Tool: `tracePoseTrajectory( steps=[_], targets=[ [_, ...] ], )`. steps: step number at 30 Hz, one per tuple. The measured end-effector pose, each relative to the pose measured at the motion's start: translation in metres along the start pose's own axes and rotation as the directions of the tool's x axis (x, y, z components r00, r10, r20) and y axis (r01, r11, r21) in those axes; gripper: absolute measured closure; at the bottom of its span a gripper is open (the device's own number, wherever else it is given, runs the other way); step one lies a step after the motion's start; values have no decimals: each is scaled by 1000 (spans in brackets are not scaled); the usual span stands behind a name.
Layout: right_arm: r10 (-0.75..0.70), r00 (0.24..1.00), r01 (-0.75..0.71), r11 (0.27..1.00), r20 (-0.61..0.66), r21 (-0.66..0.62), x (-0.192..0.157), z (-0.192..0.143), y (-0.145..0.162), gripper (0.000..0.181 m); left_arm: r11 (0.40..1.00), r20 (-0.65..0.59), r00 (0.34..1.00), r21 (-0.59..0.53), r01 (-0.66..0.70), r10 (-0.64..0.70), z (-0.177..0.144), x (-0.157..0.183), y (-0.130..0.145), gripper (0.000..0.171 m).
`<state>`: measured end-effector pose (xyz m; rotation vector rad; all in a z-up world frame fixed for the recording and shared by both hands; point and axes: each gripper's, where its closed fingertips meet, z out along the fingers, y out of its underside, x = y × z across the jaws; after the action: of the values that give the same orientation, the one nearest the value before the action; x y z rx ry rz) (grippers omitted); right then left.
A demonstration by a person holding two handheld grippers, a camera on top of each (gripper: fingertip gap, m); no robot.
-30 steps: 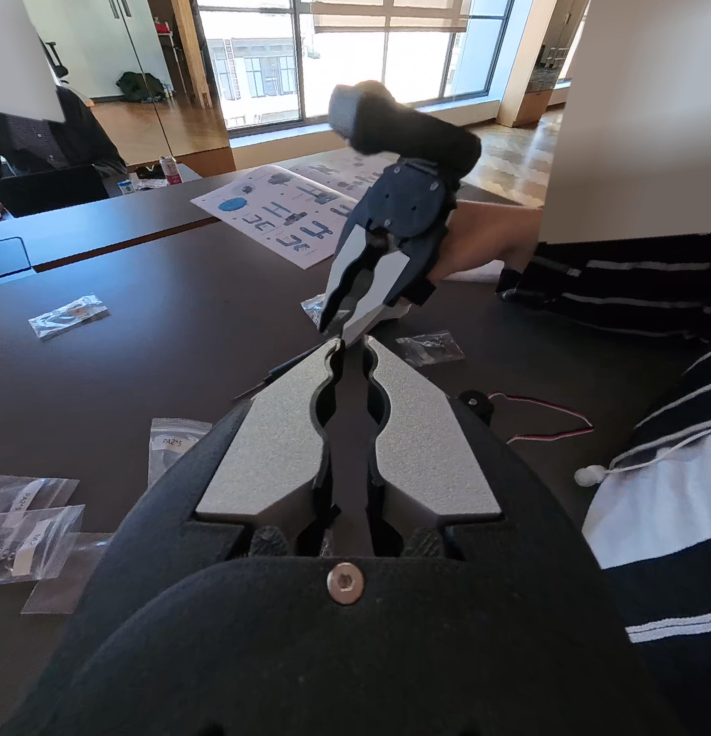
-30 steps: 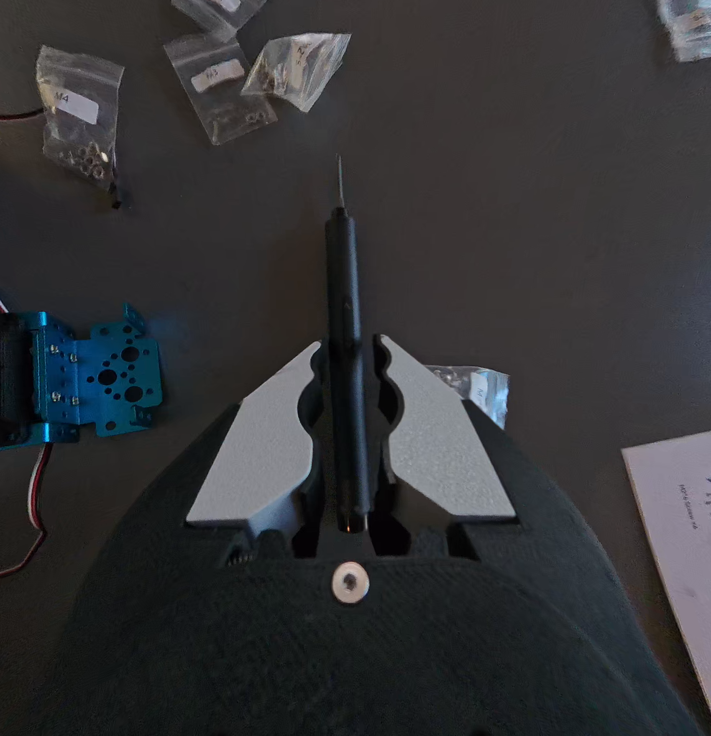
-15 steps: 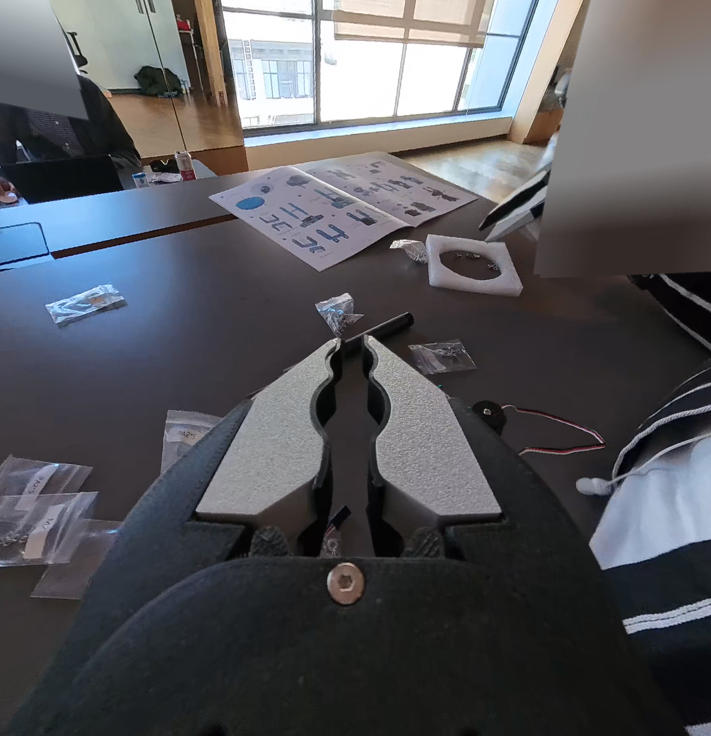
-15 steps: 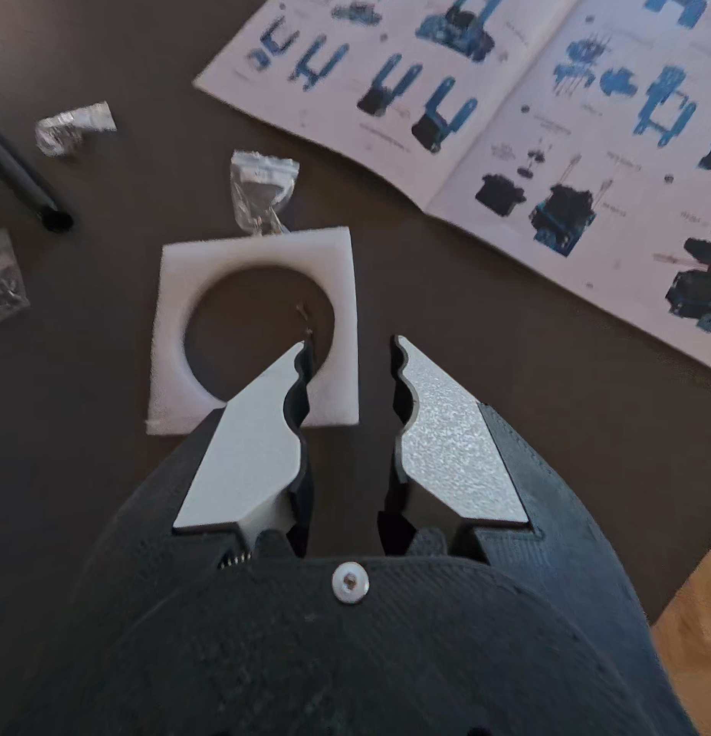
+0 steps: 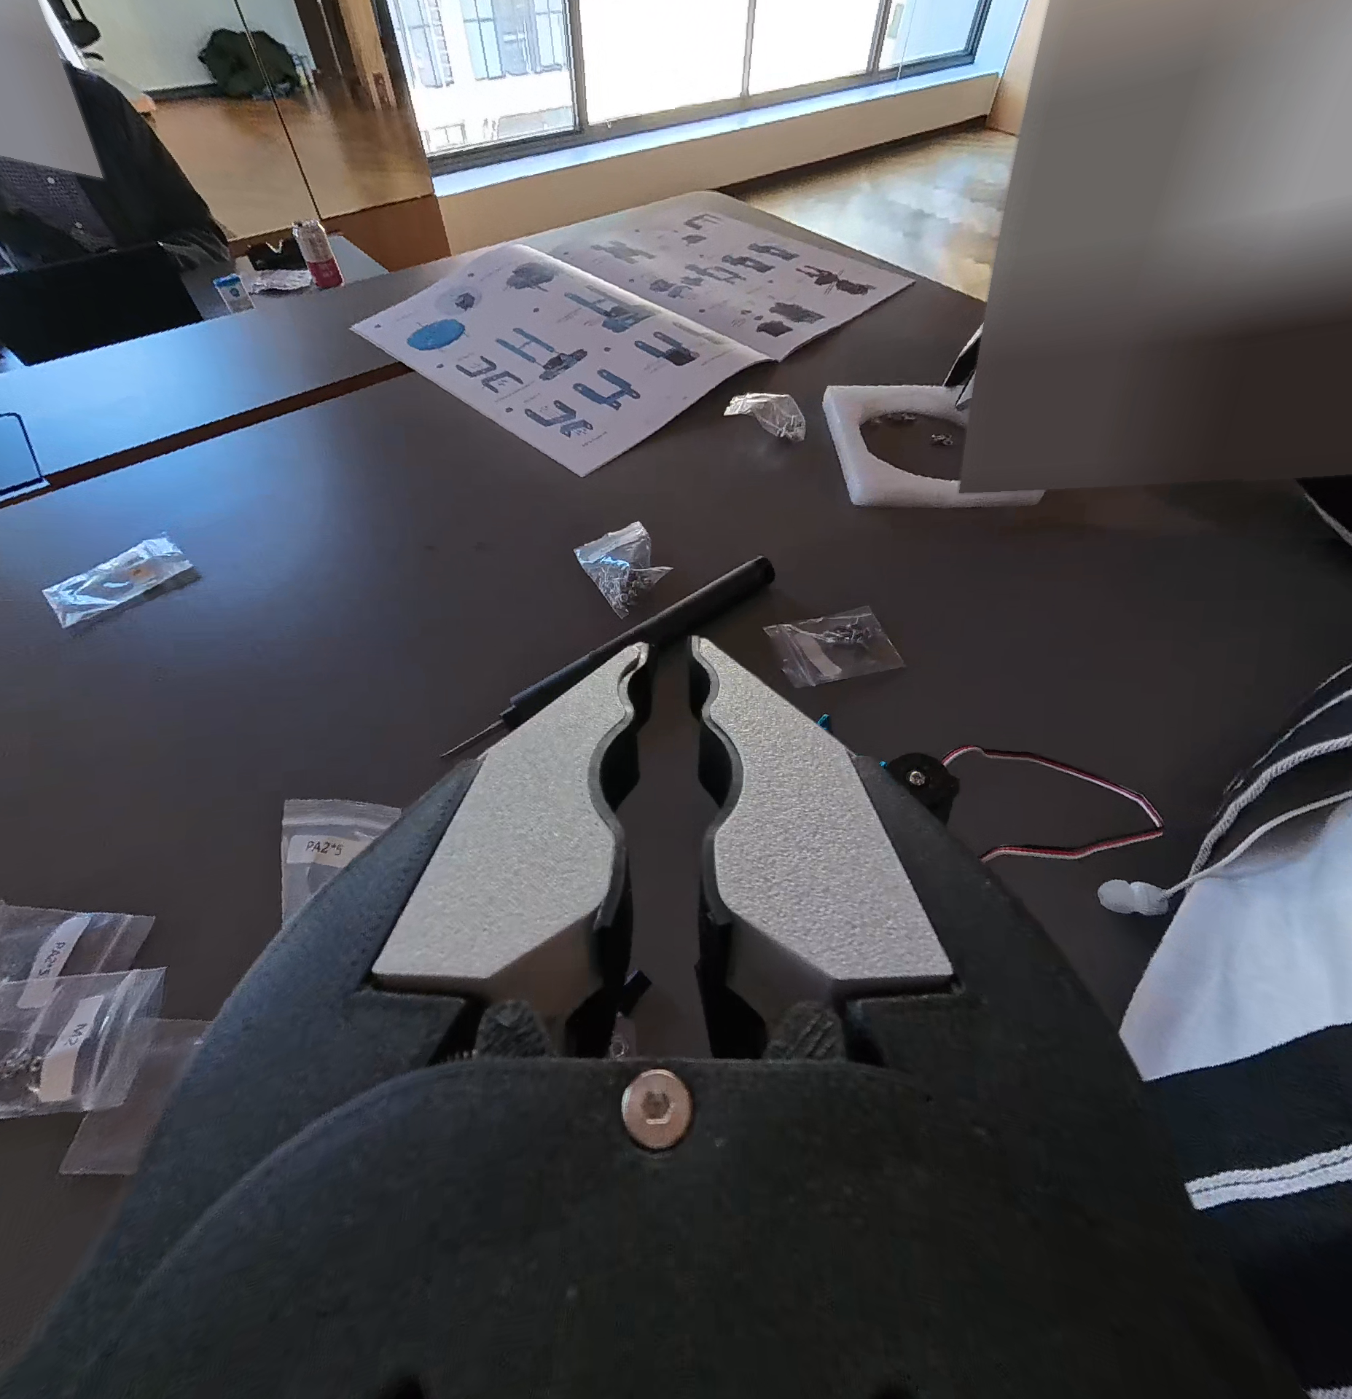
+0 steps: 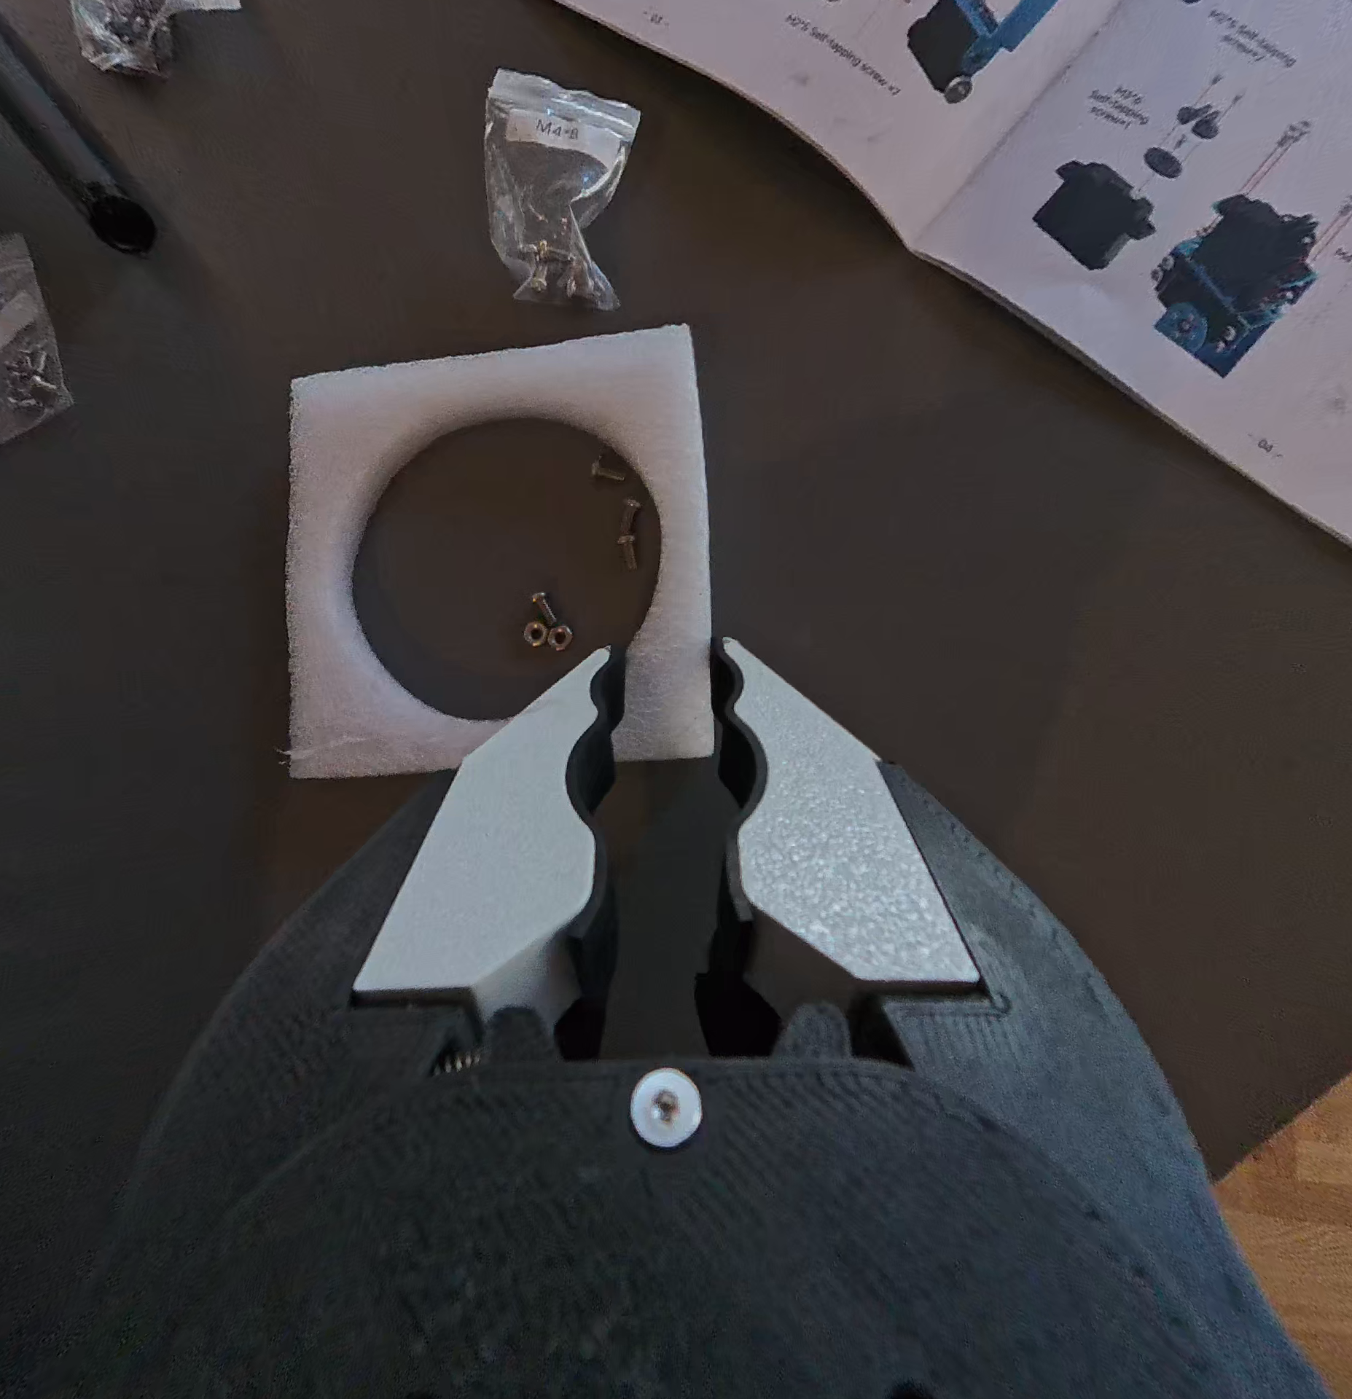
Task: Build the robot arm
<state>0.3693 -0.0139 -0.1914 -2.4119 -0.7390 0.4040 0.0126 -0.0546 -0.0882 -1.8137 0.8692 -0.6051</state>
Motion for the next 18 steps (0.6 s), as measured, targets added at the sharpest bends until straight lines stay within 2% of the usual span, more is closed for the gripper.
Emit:
tracePoseTrajectory(
  steps=[6, 9, 13, 18],
  targets=[
    [-1, 1000, 2, 999, -19, 50, 3, -3, -7, 156, 1000, -3, 1000, 18, 6, -6, 2, 1, -2, 166],
    [-14, 1000, 15, 999, -25, 47, 2, -1, -8, 153, 999, 40, 999, 32, -5, 3, -7, -8, -5, 165],
    [-25, 999, 27, 997, -24, 68, 1, -1, -12, 150, 998, 184, 983, 67, -19, 7, -43, -41, -13, 164],
    [-18, 1000, 19, 981, -6, 191, -1, -7, -32, 150, 986, 323, 944, 167, 13, -67, -105, -77, -25, 162]
  ],
)
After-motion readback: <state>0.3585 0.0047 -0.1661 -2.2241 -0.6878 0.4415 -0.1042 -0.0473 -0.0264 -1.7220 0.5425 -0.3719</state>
